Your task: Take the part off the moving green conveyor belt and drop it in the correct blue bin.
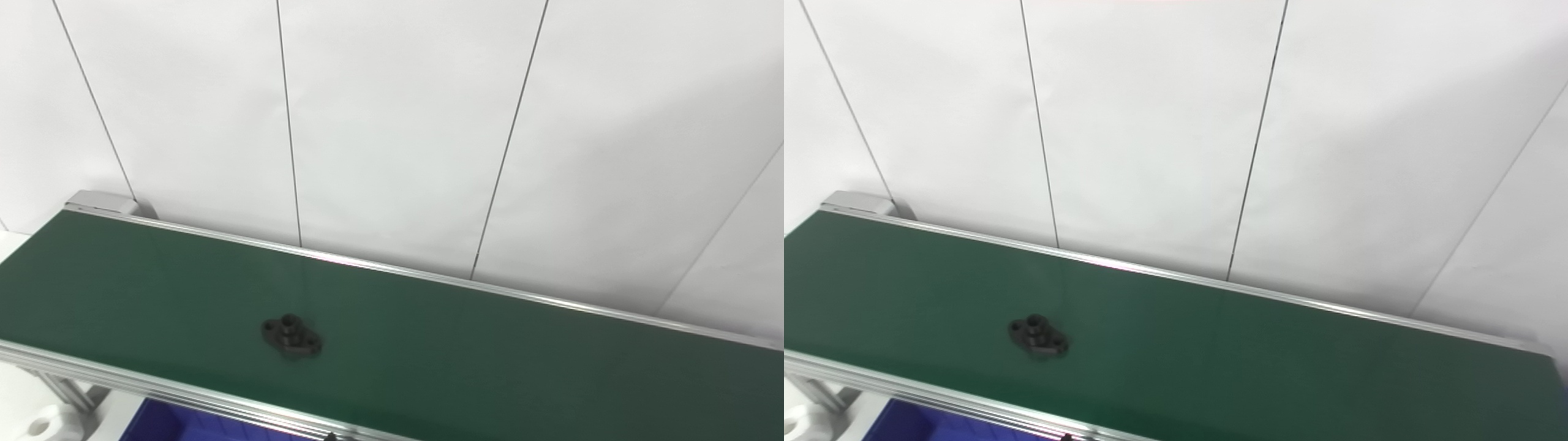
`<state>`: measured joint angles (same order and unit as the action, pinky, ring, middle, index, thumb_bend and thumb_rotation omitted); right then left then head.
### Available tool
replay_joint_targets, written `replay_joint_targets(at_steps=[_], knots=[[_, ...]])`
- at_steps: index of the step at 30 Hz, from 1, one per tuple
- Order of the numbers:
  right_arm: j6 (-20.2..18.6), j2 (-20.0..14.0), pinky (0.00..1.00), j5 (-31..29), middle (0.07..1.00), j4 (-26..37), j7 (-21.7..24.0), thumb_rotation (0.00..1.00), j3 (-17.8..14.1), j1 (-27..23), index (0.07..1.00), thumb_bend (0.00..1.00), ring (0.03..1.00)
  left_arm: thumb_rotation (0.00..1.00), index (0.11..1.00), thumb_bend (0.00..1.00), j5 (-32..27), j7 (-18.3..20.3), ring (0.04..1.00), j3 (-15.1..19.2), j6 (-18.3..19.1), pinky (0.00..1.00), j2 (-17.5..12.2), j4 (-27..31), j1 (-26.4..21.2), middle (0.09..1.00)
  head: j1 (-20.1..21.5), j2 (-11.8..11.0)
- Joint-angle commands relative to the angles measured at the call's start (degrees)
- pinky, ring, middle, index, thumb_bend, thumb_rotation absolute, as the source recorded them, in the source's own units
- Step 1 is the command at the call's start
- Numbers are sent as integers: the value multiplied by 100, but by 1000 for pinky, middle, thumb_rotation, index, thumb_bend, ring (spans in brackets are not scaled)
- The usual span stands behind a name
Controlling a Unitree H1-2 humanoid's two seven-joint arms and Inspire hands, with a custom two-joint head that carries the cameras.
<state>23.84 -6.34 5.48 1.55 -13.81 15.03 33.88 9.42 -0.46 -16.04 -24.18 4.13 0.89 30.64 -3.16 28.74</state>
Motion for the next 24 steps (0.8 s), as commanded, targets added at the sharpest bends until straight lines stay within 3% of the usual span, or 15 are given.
replay_joint_targets(at_steps=[1,5,10,14,16,18,20,24], knots=[[308,3,927,20,989,366,41,705,-9,108,977,739,948,768,1000,791,50,-59,958,-142,-61,997,210,315,107,989,-20,195],[304,53,946,238,983,767,-7,723,-69,175,982,755,960,757,1000,799,80,-56,950,-179,134,954,198,622,196,981,29,600],[158,202,985,450,967,1273,143,619,-190,132,982,798,968,716,1000,812,58,4,957,-182,373,941,95,987,260,989,207,925],[-469,306,986,652,958,1780,405,510,-223,-13,964,789,969,691,1000,827,7,36,965,-162,589,940,9,1228,315,998,366,1141],[-787,437,927,1170,948,1977,450,516,-250,-113,943,793,946,675,1000,824,-54,79,973,-161,687,948,-50,1341,318,1000,476,1225],[-1372,595,860,1739,906,2200,572,499,-238,-249,896,819,904,650,1000,815,-183,138,986,-146,775,966,-117,1431,311,1000,637,1355],[-1868,697,841,2208,897,2375,750,506,-188,-399,892,818,893,645,1000,815,-296,184,989,-127,861,972,-176,1515,311,1000,794,1447],[-2662,857,815,2910,851,2634,1149,418,-96,-767,862,837,860,666,1000,810,-297,227,995,-102,953,979,-274,1638,315,1000,919,1514]])
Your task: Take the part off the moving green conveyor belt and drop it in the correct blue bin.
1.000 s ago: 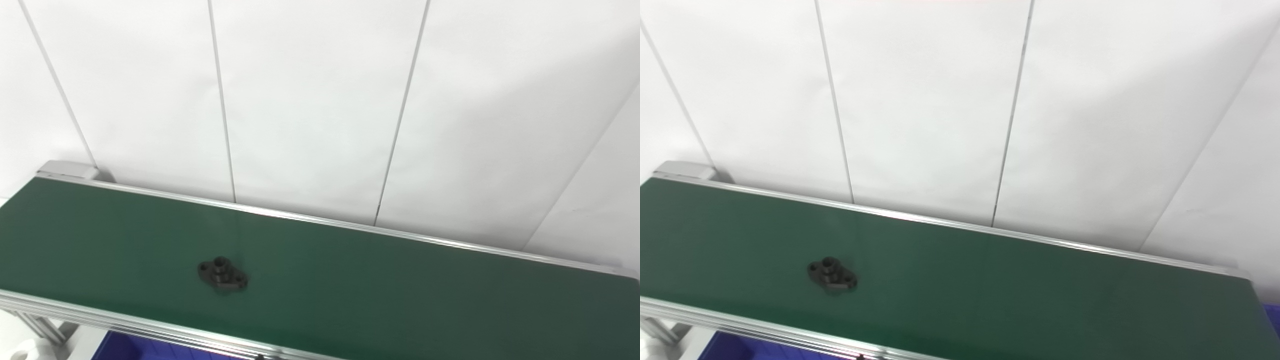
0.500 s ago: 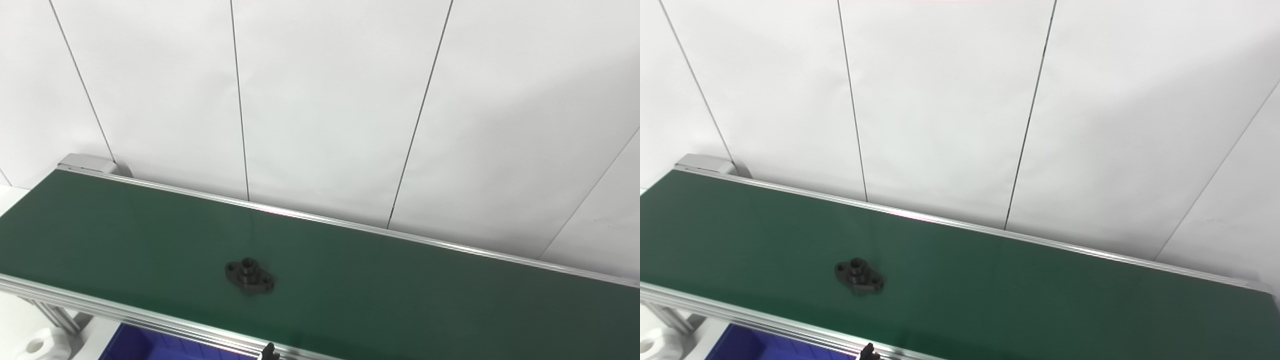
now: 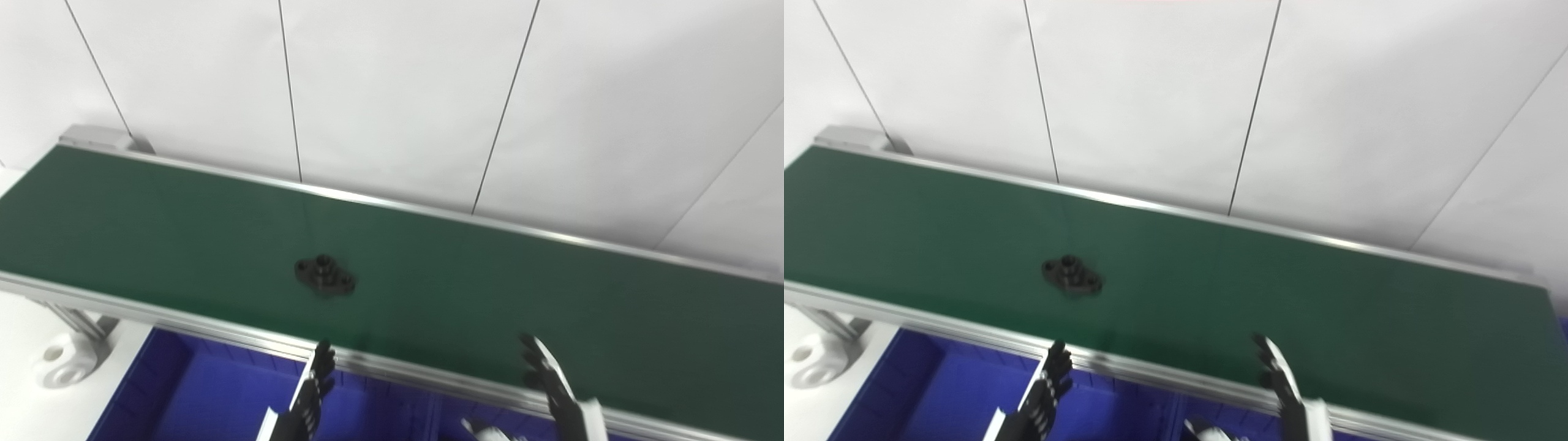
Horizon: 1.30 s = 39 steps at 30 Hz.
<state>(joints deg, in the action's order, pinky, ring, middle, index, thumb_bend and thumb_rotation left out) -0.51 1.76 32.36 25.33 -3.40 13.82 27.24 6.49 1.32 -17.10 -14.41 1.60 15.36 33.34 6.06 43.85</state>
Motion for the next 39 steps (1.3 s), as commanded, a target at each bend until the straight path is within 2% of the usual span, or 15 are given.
replay_joint_targets(at_steps=[1,8,10,12,15,22,26,33,37,39], knots=[[-382,61,808,363,846,298,208,410,47,-194,857,840,858,675,1000,805,3,48,994,8,-23,978,-40,200,40,1000,9,9],[-922,44,733,1268,813,223,603,397,199,-960,828,882,818,703,1000,804,-25,46,995,7,10,990,-86,219,18,1000,83,9],[-1011,16,764,1542,816,137,674,423,243,-1195,827,902,823,704,1000,797,-51,61,997,0,7,995,-96,216,20,1000,91,0],[-1071,-30,849,1805,829,49,755,455,286,-1409,831,906,849,698,1000,789,-71,71,995,-6,3,992,-98,203,18,1000,97,-14],[-1147,-87,889,2101,845,-130,896,481,307,-1766,840,908,867,695,1000,782,-107,94,996,-25,-10,991,-107,175,5,1000,79,-37],[-1333,-100,913,2516,850,-487,1183,495,387,-2396,846,906,873,691,1000,788,-48,87,991,-58,41,976,-85,175,5,1000,2,-76],[-1386,-110,893,2753,844,-748,1293,514,489,-2703,850,904,859,682,1000,785,-36,80,983,-81,27,961,-59,149,0,1000,-41,-94],[-1464,-103,802,3101,827,-1209,1385,479,698,-3214,833,917,817,677,1000,792,-55,79,972,-132,83,953,-4,159,-8,1000,-110,-101],[-1584,-230,788,3782,823,-1493,1782,476,1042,-3556,836,920,810,661,1000,782,-107,95,963,-168,95,936,21,133,-38,997,-143,-116],[-1596,-272,777,3968,814,-1701,1816,467,1178,-3710,828,936,798,645,1000,775,-147,98,955,-191,109,926,41,127,-42,992,-154,-123]])
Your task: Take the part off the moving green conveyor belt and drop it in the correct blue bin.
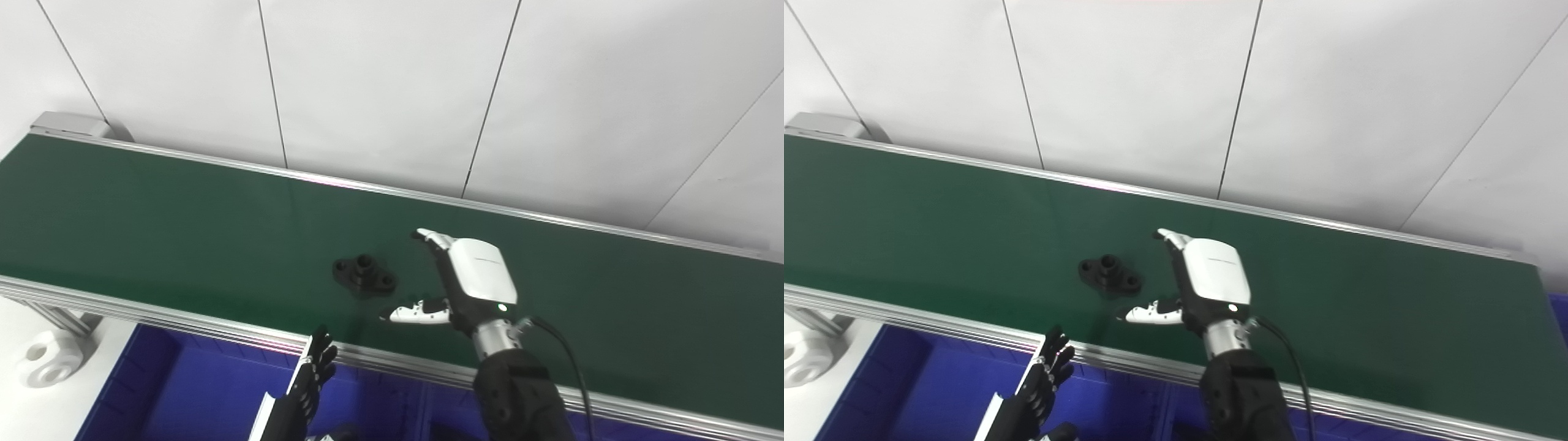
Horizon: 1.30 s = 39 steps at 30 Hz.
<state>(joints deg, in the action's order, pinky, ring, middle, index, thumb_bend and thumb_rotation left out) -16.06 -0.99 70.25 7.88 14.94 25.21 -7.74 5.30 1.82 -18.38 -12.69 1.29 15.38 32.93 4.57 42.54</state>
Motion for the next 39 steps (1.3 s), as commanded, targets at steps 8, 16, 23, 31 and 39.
replay_joint_targets(at_steps=[8,16,23,31,39], knots=[[-74,43,693,302,776,-624,-55,425,267,-659,798,959,739,623,1000,772,-148,61,935,-151,-20,886,88,149,-10,983,-70,19],[-68,-78,547,309,687,-988,39,447,407,-884,782,934,607,599,1000,769,-153,21,911,-219,-11,865,114,170,11,964,-184,31],[118,-174,271,-56,442,-1504,-347,296,403,-1025,669,752,343,594,1000,778,-119,10,899,-263,52,850,122,248,52,953,-228,79],[-248,-350,147,-66,426,-1499,244,25,582,-1103,486,527,221,588,1000,768,-115,-3,890,-275,60,839,120,287,87,942,-203,134],[-406,-527,200,-46,423,-1300,963,2,610,-1153,510,524,286,595,1000,759,-110,-5,885,-253,92,835,117,274,68,934,-150,154]])
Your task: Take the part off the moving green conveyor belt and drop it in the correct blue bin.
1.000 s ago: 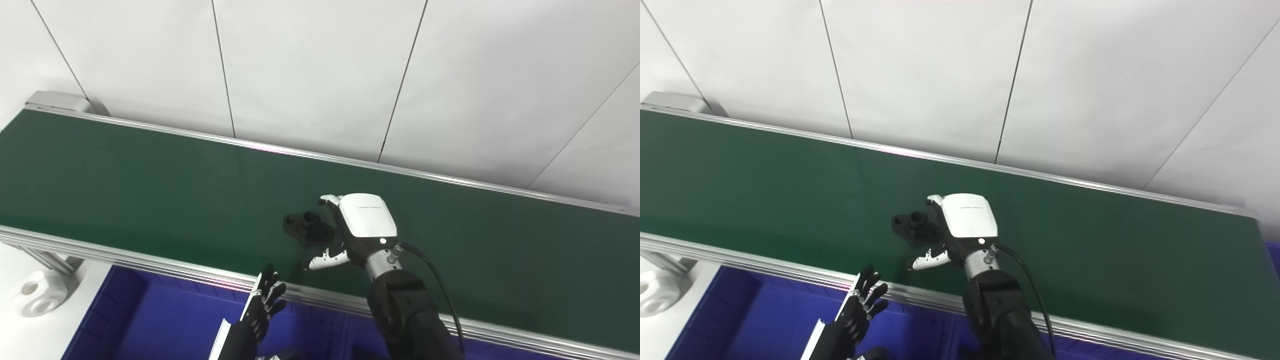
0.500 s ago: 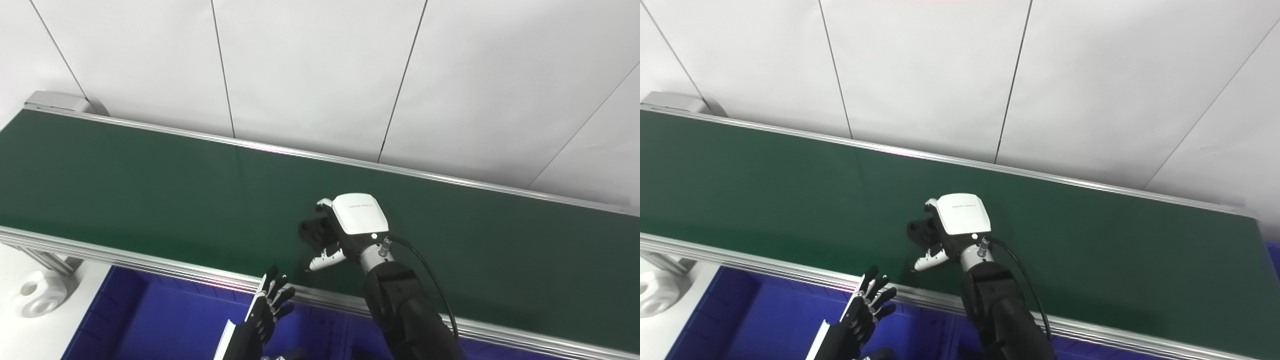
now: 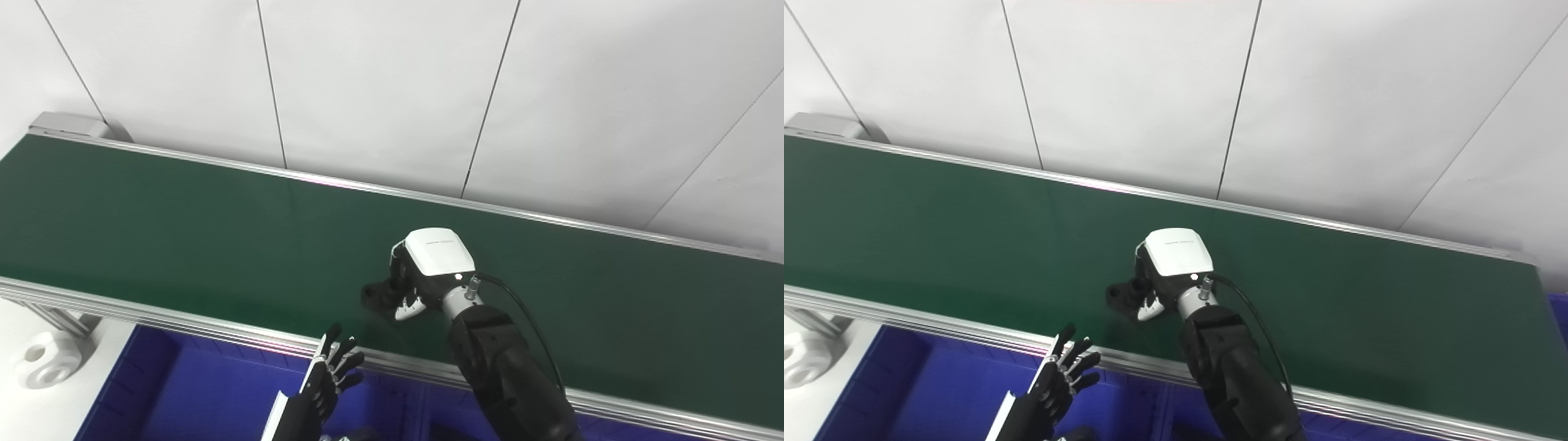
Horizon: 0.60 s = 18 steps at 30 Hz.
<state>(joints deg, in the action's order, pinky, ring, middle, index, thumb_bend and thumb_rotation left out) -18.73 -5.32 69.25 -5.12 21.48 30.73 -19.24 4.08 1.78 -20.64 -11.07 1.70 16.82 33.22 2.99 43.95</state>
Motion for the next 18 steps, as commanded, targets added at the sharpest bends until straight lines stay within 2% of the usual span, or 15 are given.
replay_joint_targets(at_steps=[1,4,8,12,18], knots=[[-145,-122,213,60,416,29,370,3,68,-1,515,523,300,596,1000,763,-8,5,885,-24,-59,836,72,133,37,932,16,12],[-161,-198,197,47,403,109,538,0,101,0,516,521,284,599,1000,750,-28,21,886,-30,-93,836,57,127,34,930,28,16],[-130,-250,231,-30,425,210,637,1,99,11,520,521,320,603,1000,739,-20,27,879,-37,-130,831,47,117,40,912,43,19],[-79,-236,203,-175,468,363,547,3,32,42,492,527,284,596,1000,726,-113,43,876,-50,-129,827,57,127,53,899,62,23],[-53,-119,201,-418,473,896,440,1,-84,144,489,527,280,592,1000,707,-168,50,876,-52,-113,835,46,129,50,893,120,34]])
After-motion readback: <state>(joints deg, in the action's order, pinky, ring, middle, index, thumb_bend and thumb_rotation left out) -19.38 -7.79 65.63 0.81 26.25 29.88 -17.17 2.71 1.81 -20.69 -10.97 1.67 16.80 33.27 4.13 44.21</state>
